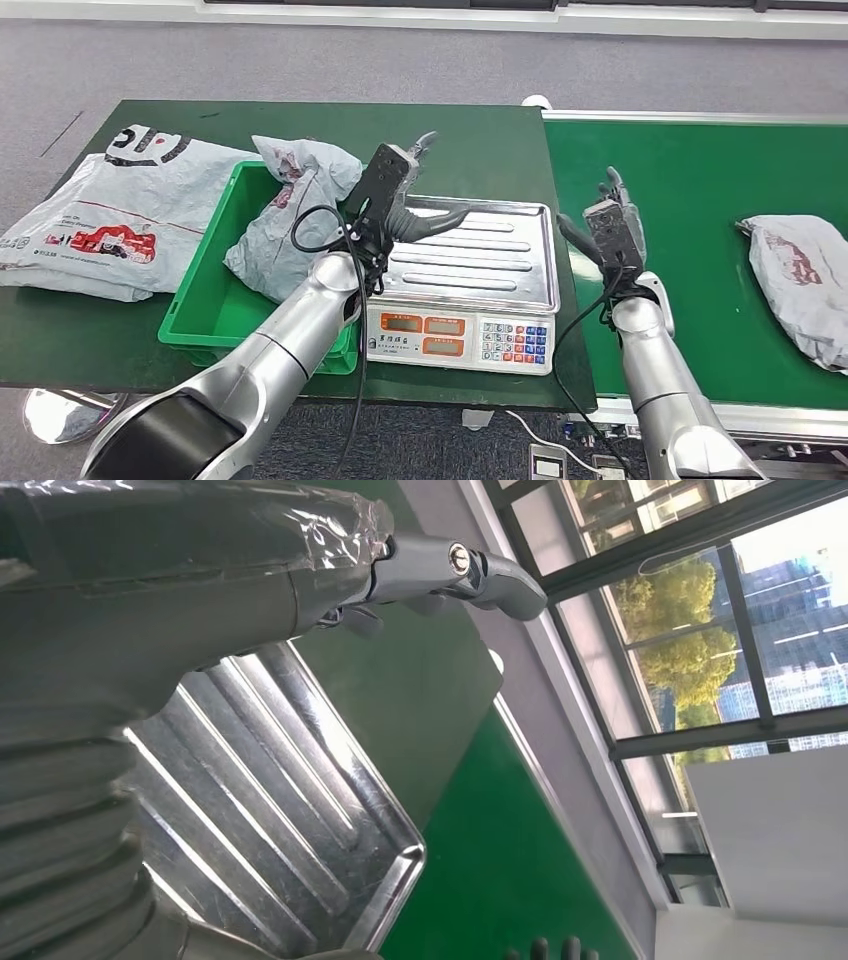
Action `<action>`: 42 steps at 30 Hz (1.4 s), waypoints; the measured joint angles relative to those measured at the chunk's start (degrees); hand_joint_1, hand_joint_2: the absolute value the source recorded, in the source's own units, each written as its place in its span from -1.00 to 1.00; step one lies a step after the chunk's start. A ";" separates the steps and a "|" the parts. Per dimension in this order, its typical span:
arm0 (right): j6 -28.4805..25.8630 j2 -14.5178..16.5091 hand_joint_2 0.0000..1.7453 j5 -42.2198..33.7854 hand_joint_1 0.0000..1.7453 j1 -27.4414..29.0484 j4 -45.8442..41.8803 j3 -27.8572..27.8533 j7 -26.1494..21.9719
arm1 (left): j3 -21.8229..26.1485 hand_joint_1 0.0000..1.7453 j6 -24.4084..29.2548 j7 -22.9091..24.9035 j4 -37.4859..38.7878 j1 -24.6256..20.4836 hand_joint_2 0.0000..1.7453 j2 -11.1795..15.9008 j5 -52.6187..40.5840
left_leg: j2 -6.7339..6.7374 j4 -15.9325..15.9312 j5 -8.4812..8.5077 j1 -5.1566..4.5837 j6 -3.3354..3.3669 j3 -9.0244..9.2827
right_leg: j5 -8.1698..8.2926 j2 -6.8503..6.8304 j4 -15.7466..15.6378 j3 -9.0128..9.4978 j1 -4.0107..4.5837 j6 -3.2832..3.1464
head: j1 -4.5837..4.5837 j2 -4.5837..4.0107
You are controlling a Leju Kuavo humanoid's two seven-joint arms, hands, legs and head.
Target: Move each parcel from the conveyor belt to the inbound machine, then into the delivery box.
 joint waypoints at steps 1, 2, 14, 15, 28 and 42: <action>-0.03 0.17 1.00 0.32 -1.00 0.04 -0.01 0.01 0.19 | 0.00 -1.00 0.19 -0.04 0.01 0.15 1.00 0.00 0.09 | 0.00 0.00 0.00 0.00 0.00 0.00 | 0.00 0.00 0.00 0.00 0.00 0.00 | 0.00 0.00; -0.11 0.33 1.00 0.69 -1.00 0.11 -0.05 0.01 0.38 | 0.00 -1.00 0.77 -0.08 0.01 0.34 1.00 0.00 0.13 | 0.01 0.00 0.00 0.00 0.00 0.00 | 0.00 0.00 0.00 0.00 0.00 0.00 | 0.00 0.00; -2.10 2.76 1.00 4.24 -1.00 0.98 -1.49 0.01 2.27 | -2.27 -1.00 8.99 -1.78 0.33 1.85 1.00 0.00 -2.57 | 0.02 0.00 0.00 0.00 0.00 0.01 | 0.00 0.01 0.00 0.00 0.00 0.00 | 0.00 0.00; -2.10 2.94 1.00 4.45 -1.00 0.99 -1.51 0.01 2.32 | -2.36 -1.00 8.77 -2.05 0.39 1.85 1.00 0.00 -2.90 | 0.02 0.00 0.00 0.00 0.00 0.01 | 0.00 0.01 0.00 0.00 0.00 0.00 | 0.00 0.00; -3.96 3.81 1.00 7.59 -1.00 1.67 -1.52 0.01 2.61 | -3.86 -1.00 6.50 -2.76 0.37 2.82 1.00 -0.06 -4.09 | 0.02 0.00 0.00 0.00 0.00 0.01 | 0.00 0.01 0.00 -0.01 0.00 0.00 | 0.00 0.00; -14.94 2.05 1.00 14.21 -1.00 2.38 -0.75 -0.69 4.40 | -4.22 -1.00 5.63 -4.09 -0.07 3.73 1.00 -0.04 -0.69 | 0.03 0.01 0.00 0.00 0.00 0.01 | 0.00 0.03 -0.01 -0.05 -0.01 0.00 | -0.01 0.00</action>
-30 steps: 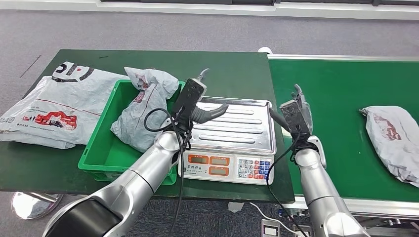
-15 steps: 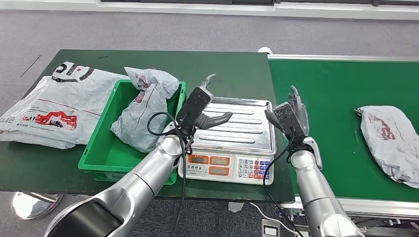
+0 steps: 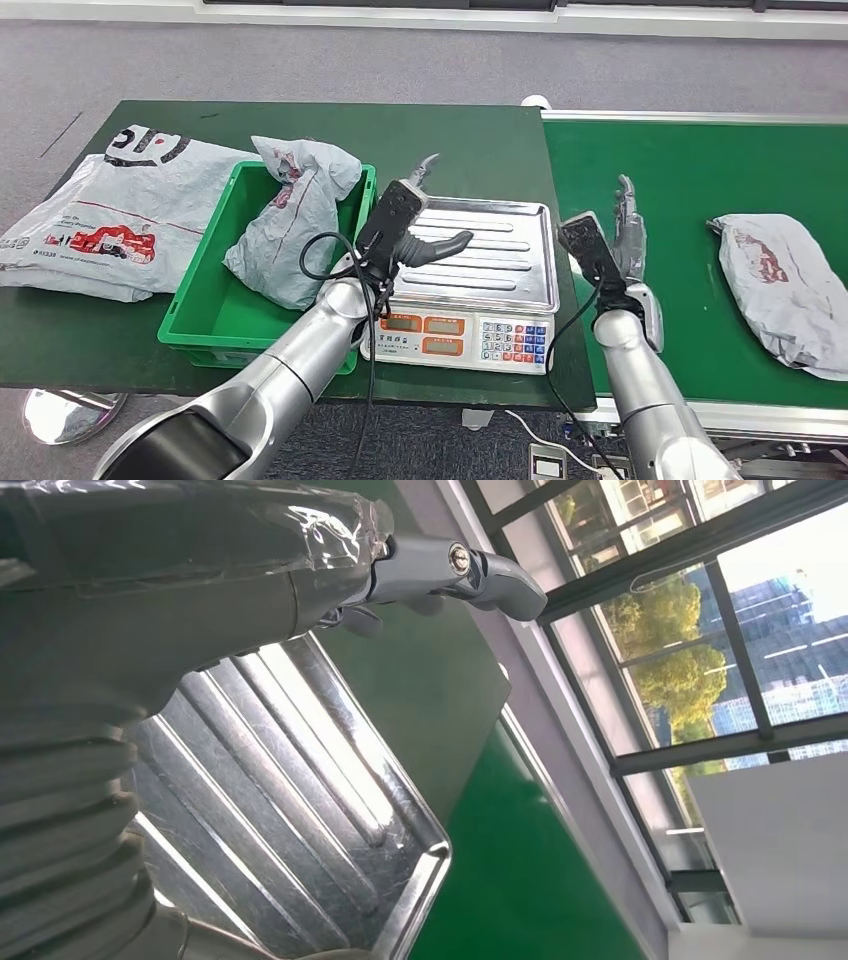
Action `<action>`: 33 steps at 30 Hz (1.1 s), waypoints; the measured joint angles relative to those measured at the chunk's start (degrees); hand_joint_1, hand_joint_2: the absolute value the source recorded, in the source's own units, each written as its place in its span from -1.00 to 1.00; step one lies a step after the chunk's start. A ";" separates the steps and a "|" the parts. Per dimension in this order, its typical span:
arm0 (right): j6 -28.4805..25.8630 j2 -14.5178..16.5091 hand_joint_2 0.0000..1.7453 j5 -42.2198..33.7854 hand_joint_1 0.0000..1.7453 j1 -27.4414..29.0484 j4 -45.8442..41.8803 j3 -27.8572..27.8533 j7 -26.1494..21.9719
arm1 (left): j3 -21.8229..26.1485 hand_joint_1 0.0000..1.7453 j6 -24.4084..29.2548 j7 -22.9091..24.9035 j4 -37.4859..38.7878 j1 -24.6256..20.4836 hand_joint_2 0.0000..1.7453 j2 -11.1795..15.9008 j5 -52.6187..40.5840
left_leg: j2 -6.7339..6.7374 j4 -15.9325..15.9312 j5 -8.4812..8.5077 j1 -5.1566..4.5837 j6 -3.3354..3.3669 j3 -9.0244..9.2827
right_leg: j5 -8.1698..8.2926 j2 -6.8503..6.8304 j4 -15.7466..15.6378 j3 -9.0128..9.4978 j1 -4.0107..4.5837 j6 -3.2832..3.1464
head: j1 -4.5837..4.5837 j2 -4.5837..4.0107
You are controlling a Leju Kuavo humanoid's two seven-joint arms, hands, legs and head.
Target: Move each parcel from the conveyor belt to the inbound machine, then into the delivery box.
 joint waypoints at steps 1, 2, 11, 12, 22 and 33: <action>-1.73 -0.33 1.00 1.41 -1.00 0.05 0.34 -0.17 0.43 | 0.00 -1.00 0.27 -0.13 -0.03 0.06 1.00 0.00 0.42 | -0.01 0.00 0.00 0.00 0.00 0.00 | 0.00 -0.02 0.00 0.00 0.00 0.00 | 0.00 0.00; -3.65 -0.80 1.00 3.03 -1.00 0.06 0.91 -0.45 0.74 | 0.00 -1.00 0.59 -0.29 -0.02 0.12 1.00 0.01 0.90 | -0.03 0.00 0.00 0.00 0.00 -0.01 | 0.00 -0.04 0.00 0.01 0.00 0.00 | 0.00 0.00; -9.59 -4.64 1.00 14.20 -1.00 -0.67 7.62 -8.03 0.32 | 0.00 -1.00 1.94 -1.22 0.60 0.70 1.00 0.13 1.88 | -0.04 0.00 -0.02 -0.02 0.02 -0.02 | 0.00 -0.06 0.00 0.03 -0.02 0.00 | 0.01 0.00; -9.60 -4.76 1.00 14.67 -1.00 -0.69 8.01 -8.55 0.38 | 0.00 -1.00 1.94 -1.22 0.66 0.72 1.00 0.13 1.88 | -0.04 0.00 -0.02 -0.01 0.02 -0.02 | 0.00 -0.05 0.00 0.03 -0.01 0.00 | 0.01 0.00; -9.63 -4.98 1.00 35.80 -1.00 -0.77 9.07 -21.43 2.79 | 0.00 -1.00 2.03 -1.42 0.96 0.85 1.00 0.28 1.41 | -0.06 0.00 -0.01 -0.01 0.02 -0.04 | 0.00 -0.07 0.00 0.03 -0.01 0.00 | 0.01 0.00; -9.63 -6.71 1.00 45.98 -1.00 -1.86 14.01 -31.30 15.67 | 0.61 -1.00 2.31 -1.55 0.93 1.03 1.00 0.49 0.28 | -0.06 0.01 -0.02 -0.03 0.04 -0.05 | 0.00 -0.09 -0.01 0.03 -0.02 0.01 | 0.01 0.00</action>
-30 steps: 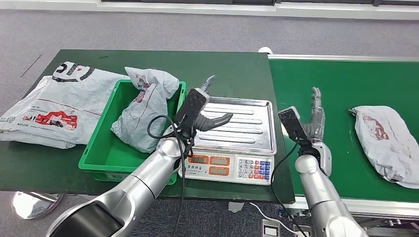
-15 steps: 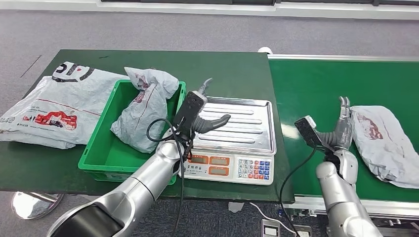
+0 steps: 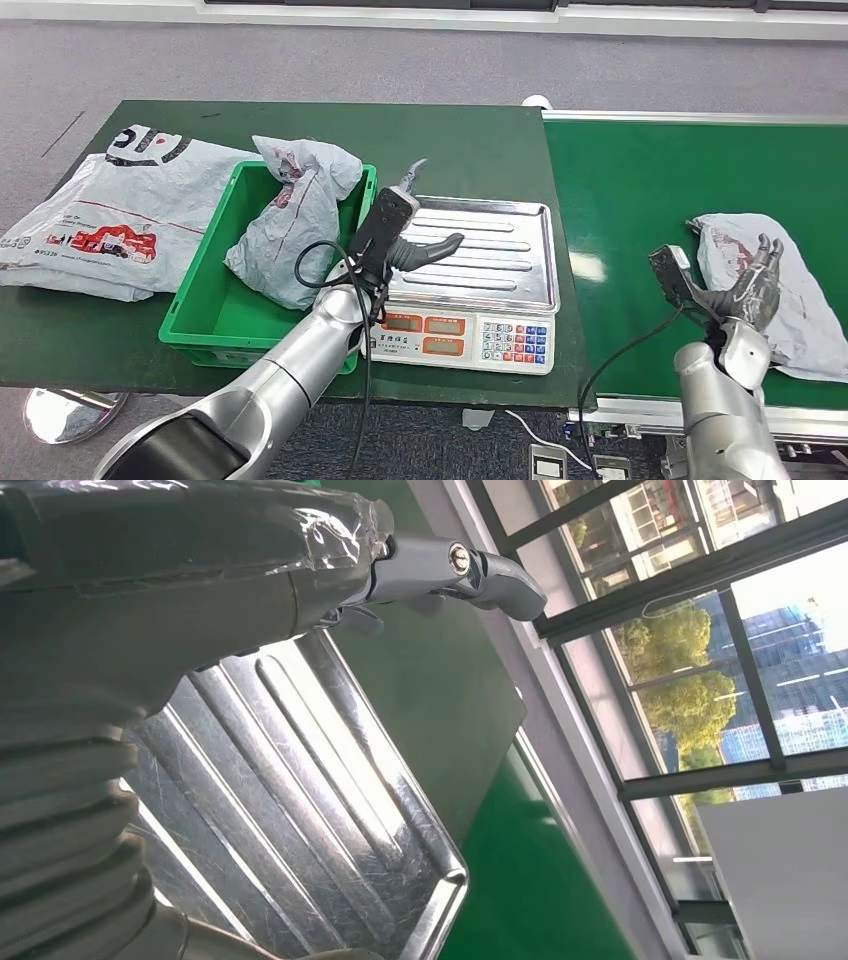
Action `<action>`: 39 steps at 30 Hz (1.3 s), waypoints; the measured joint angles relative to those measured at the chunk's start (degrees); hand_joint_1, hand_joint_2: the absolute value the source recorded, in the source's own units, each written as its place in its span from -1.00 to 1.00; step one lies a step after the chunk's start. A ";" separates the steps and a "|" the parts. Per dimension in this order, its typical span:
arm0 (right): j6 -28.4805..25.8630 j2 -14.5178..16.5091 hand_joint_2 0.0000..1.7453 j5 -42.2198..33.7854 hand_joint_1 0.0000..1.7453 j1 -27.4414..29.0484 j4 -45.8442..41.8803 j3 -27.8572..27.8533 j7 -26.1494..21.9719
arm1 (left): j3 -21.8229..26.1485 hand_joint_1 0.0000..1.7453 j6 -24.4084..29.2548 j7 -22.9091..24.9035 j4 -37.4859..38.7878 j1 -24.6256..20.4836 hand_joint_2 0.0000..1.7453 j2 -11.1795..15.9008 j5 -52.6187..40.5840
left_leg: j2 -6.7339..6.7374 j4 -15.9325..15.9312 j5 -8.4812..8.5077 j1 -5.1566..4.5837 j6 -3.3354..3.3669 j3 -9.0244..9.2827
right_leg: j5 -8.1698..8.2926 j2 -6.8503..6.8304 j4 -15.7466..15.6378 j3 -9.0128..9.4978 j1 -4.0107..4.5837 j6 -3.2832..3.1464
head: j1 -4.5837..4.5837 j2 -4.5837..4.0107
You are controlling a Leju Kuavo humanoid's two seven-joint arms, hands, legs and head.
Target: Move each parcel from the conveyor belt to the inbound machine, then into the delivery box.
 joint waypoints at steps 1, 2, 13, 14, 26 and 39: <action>0.00 -0.50 1.00 0.42 -1.00 -0.05 0.91 -0.16 1.09 | 0.25 -1.00 0.03 -0.11 -0.02 0.08 1.00 0.02 -0.14 | 0.00 0.00 0.00 0.00 0.00 0.00 | 0.00 0.00 0.00 0.00 0.00 0.00 | 0.00 0.00; 0.00 -0.97 1.00 0.75 -1.00 -0.11 1.88 -0.27 2.00 | 0.52 -1.00 0.08 -0.24 -0.05 0.17 1.00 0.03 -0.31 | 0.01 0.00 0.00 0.00 0.00 0.00 | 0.00 0.01 0.00 0.00 0.00 0.00 | 0.00 0.00; 0.87 -3.77 1.00 2.65 -1.00 -2.27 11.47 -0.49 8.57 | 2.27 -1.00 0.21 -0.62 -0.34 0.89 1.00 0.16 -1.47 | 0.03 0.00 0.00 0.00 0.00 0.01 | 0.00 0.04 0.00 0.00 0.00 0.00 | 0.00 0.00; 1.23 -4.03 1.00 2.85 -1.00 -2.64 12.51 -0.49 9.44 | 2.31 -1.00 0.21 -0.62 -0.38 0.90 1.00 0.18 -1.66 | 0.03 0.00 0.00 0.00 0.00 0.01 | 0.00 0.03 0.00 0.00 0.00 0.00 | 0.00 0.00; 4.15 -4.85 1.00 4.83 -1.00 -4.39 17.44 -0.47 14.12 | 4.87 -1.00 0.90 -1.13 -1.16 1.29 1.00 0.50 -2.34 | 0.00 -0.01 0.00 0.00 0.01 -0.01 | 0.00 0.00 0.00 0.01 0.00 0.00 | 0.00 0.00; 7.77 -4.42 1.00 6.18 -1.00 -6.20 18.33 -0.41 17.11 | 6.68 -1.00 1.22 -1.52 -2.14 2.11 1.00 0.67 -2.71 | 0.00 -0.01 0.01 0.00 0.02 -0.01 | 0.00 -0.01 0.00 0.02 0.01 0.00 | 0.00 0.00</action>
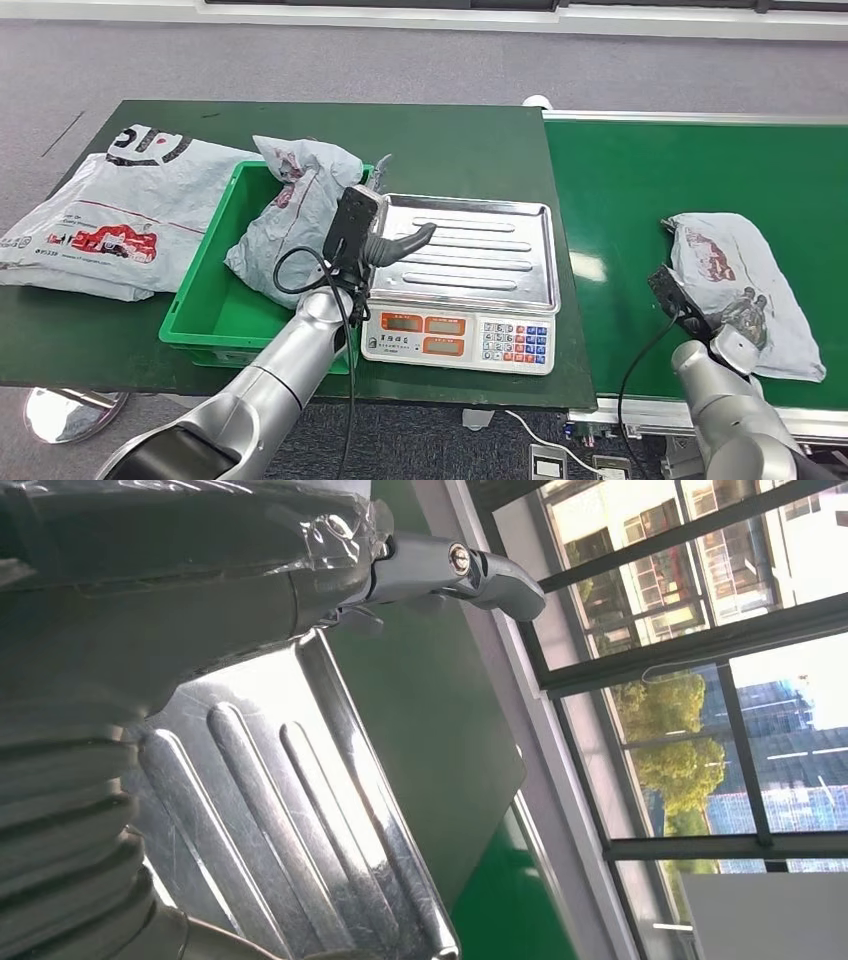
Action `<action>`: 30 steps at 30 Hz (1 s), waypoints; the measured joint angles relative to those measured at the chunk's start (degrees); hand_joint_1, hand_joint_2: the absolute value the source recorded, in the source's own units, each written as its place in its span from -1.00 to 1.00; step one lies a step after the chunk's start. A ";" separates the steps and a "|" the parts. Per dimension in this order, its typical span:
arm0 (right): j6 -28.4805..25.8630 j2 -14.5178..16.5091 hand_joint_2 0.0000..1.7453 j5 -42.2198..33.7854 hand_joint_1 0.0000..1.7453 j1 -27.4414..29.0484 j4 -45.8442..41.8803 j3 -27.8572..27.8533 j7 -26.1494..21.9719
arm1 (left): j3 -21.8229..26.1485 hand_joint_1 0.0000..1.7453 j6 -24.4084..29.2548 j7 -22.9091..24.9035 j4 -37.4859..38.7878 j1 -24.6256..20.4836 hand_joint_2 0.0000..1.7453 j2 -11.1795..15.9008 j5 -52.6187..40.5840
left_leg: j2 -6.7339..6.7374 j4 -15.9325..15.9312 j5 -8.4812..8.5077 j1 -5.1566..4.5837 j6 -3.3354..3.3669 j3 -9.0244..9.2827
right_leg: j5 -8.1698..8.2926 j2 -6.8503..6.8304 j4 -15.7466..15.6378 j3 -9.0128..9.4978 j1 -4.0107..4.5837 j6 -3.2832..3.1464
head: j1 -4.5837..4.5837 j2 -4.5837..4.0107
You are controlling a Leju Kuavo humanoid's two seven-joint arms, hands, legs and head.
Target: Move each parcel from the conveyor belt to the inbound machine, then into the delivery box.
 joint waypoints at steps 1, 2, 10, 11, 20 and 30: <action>1.19 0.12 1.00 0.42 -1.00 -0.42 0.15 0.08 0.66 | 0.43 -1.00 0.04 -0.01 -0.30 0.22 1.00 0.11 -0.13 | 0.00 0.00 0.00 0.00 0.01 0.00 | 0.00 0.00 0.00 0.00 0.00 0.00 | 0.00 0.00; 2.38 0.22 1.00 0.81 -1.00 -0.96 0.35 0.17 1.19 | 0.97 -1.00 0.11 -0.01 -0.63 0.45 1.00 0.24 -0.23 | -0.01 0.00 0.01 0.00 0.01 0.00 | 0.00 -0.01 0.00 0.00 0.00 0.00 | 0.00 0.00; 5.34 0.37 1.00 1.74 -1.00 -3.02 1.37 0.46 2.30 | 2.87 -1.00 0.46 0.01 -1.79 1.11 1.00 0.96 -0.83 | -0.05 0.00 0.02 0.00 0.02 0.00 | 0.00 -0.05 0.00 0.01 0.00 0.00 | 0.00 0.00; 5.38 0.37 1.00 1.75 -1.00 -3.05 1.39 0.47 2.32 | 2.95 -1.00 0.46 0.02 -1.85 1.14 1.00 0.98 -0.92 | -0.05 0.00 0.02 0.00 0.02 0.00 | 0.00 -0.05 0.00 0.01 0.00 0.00 | 0.00 0.00; 5.63 0.39 1.00 1.90 -1.00 -3.35 1.76 0.58 2.61 | 3.79 -1.00 0.46 -0.02 -2.15 1.41 1.00 1.23 -1.20 | -0.05 0.00 0.02 0.00 0.03 0.00 | 0.00 -0.05 0.00 0.01 0.00 0.00 | 0.00 0.00; 5.68 0.50 1.00 1.90 -1.00 -3.46 1.89 0.60 2.63 | 4.07 -1.00 0.46 -0.03 -2.24 1.49 1.00 1.28 -1.21 | -0.05 0.00 0.02 0.00 0.03 0.00 | 0.00 -0.05 0.00 0.01 0.00 0.00 | 0.00 0.00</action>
